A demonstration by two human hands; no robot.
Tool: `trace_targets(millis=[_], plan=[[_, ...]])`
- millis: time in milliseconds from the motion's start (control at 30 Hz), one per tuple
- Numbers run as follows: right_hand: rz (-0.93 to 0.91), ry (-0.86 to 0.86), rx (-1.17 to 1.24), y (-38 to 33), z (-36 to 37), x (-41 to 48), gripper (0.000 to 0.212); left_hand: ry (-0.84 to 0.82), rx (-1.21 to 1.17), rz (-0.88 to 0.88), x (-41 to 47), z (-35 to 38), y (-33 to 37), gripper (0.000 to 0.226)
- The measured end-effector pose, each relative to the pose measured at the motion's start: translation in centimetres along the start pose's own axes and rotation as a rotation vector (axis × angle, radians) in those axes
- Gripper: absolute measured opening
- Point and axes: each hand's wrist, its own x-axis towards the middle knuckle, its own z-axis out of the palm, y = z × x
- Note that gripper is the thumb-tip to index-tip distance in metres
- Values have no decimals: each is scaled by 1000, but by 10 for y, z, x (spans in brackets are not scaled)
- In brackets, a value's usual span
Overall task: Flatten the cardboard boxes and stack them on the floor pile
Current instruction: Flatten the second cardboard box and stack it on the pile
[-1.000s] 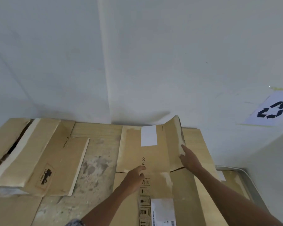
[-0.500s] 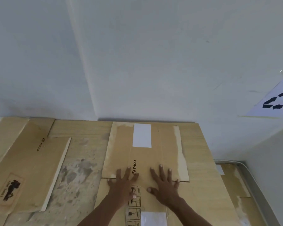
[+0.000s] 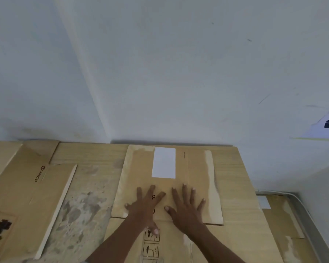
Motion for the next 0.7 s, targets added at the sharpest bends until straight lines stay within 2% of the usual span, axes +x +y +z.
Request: trace_targets(millis=[67,133,167,200,267,333,467,533,633,700], plan=[[7,30,-12,-2,13,6,77,65,45,23,11,-5,-2,112],[36,84,-52,1,20,12,70,244,70,36,25,-21,0,76],[41,88,-67,1,21,15,67,337,115,47,35,-30,1,63],[34,104,-83,1,21,20,63,387,157,63,46,-38,1,61],[10,184,-85,-1,13,31,51,322,145,65,69,-45,-8,81],[36,240,-71,-6,4,52,51,205,62,32,87,-44,-21,97],[100,192,-79,-18,-2,97,64,215,50,55,103,-51,-32,98],[75,192,-61,-24,-10,112,63,202,36,41,113,-65,-34,103],[44,256,-75,-25,-27,131,49,154,41,36,124,-82,-33,112],[47,238,-47,-25,-35,147,54,144,25,36,130,-84,-32,117]])
